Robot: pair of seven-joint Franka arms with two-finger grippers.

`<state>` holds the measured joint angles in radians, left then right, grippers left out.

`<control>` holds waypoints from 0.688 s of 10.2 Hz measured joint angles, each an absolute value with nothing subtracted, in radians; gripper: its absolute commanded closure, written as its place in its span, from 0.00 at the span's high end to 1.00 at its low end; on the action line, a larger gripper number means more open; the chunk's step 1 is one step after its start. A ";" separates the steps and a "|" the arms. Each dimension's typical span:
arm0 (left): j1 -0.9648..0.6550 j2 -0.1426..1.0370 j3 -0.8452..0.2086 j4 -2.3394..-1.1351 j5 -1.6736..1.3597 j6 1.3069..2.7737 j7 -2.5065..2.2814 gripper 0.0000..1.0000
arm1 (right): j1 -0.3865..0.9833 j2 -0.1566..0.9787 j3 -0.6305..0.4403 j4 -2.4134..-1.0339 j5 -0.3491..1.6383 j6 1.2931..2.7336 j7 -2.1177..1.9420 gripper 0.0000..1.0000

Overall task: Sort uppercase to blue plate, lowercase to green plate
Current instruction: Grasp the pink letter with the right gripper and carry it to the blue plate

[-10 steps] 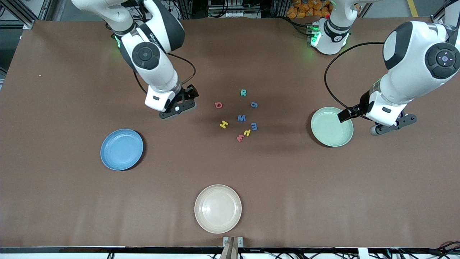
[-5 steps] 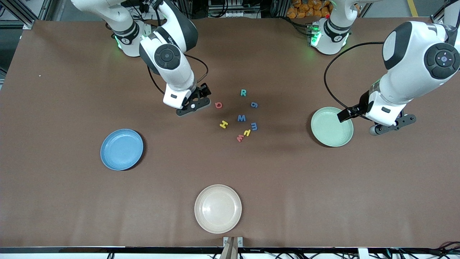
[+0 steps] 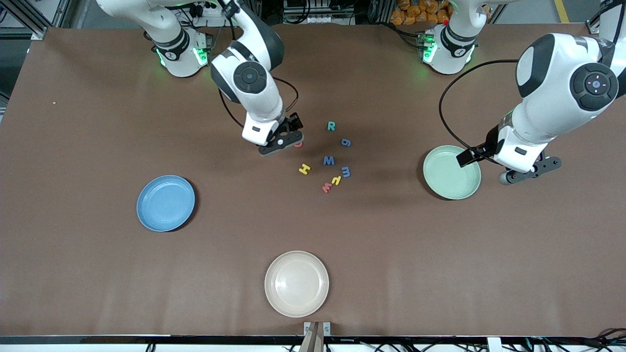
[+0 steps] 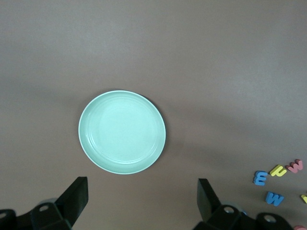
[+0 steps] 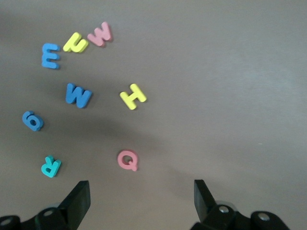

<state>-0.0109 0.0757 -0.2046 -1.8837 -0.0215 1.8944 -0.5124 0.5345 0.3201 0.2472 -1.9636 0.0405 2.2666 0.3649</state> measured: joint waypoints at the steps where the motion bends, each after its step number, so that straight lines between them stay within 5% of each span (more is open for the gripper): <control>1: -0.011 0.076 -0.208 -1.885 -0.021 1.897 -0.515 1.00 | 0.553 0.340 0.247 -1.972 0.040 2.306 0.375 0.94; 7: -0.019 0.075 -0.222 -1.885 -0.021 1.914 -0.543 1.00 | 0.612 0.426 0.270 -2.087 0.029 2.512 0.392 0.85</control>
<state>-0.0188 0.0755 -0.2215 -1.8847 -0.0215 1.9136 -0.5427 0.6117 0.4256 0.2698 -2.0874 0.0290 2.5122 0.3920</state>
